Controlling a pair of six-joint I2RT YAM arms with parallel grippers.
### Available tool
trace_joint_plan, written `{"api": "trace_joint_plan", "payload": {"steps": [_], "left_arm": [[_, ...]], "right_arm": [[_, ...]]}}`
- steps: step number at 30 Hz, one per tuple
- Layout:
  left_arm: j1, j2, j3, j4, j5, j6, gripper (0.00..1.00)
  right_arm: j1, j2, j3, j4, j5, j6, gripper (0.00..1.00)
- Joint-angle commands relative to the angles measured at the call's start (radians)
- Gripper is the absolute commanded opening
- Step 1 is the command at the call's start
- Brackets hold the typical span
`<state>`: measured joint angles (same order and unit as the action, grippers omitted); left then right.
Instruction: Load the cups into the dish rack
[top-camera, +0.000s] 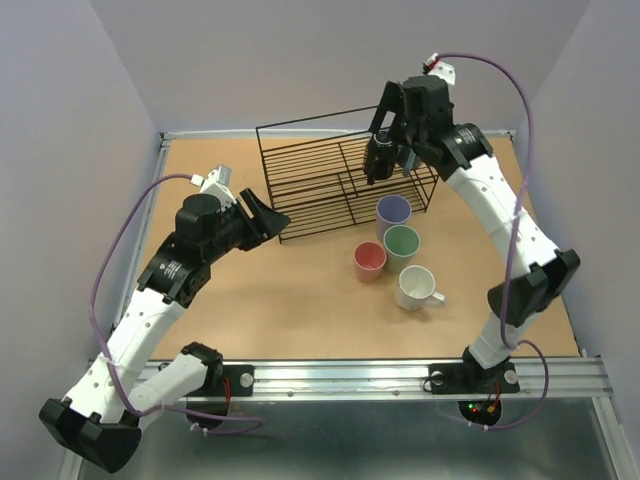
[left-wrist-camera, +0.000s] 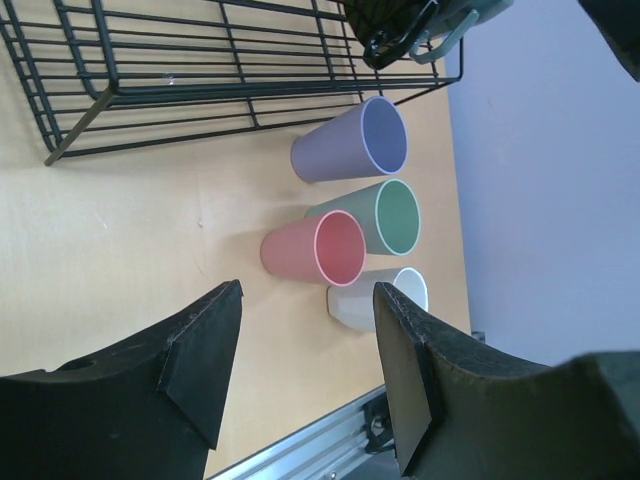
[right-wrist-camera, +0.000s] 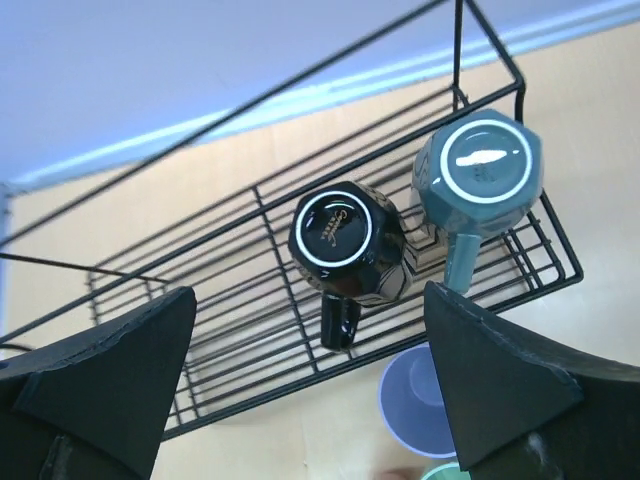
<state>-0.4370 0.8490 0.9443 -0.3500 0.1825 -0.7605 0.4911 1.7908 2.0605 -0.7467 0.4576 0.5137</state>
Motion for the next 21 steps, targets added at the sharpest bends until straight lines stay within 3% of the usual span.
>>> {"api": "trace_joint_plan", "payload": {"steps": [1,5,10,13,21], "left_arm": [[-0.017,0.038,0.080,0.022,0.048,0.038,0.66],[-0.087,0.096,0.088,0.055,0.026,0.006,0.66],[-0.334,0.247,0.157,0.082,-0.112,-0.054,0.64],[-0.461,0.341,0.198,0.072,-0.173,-0.083,0.63],[-0.608,0.539,0.267,0.092,-0.209,-0.114,0.62]], "right_arm": [[0.000,-0.192,-0.118,0.036,0.009,-0.017,1.00],[0.000,-0.379,-0.313,0.032,0.044,-0.003,1.00],[0.000,-0.634,-0.592,-0.028,0.044,0.086,1.00],[0.000,-0.740,-0.686,-0.069,0.052,0.130,1.00],[0.000,-0.890,-0.757,-0.201,0.033,0.198,1.00]]}}
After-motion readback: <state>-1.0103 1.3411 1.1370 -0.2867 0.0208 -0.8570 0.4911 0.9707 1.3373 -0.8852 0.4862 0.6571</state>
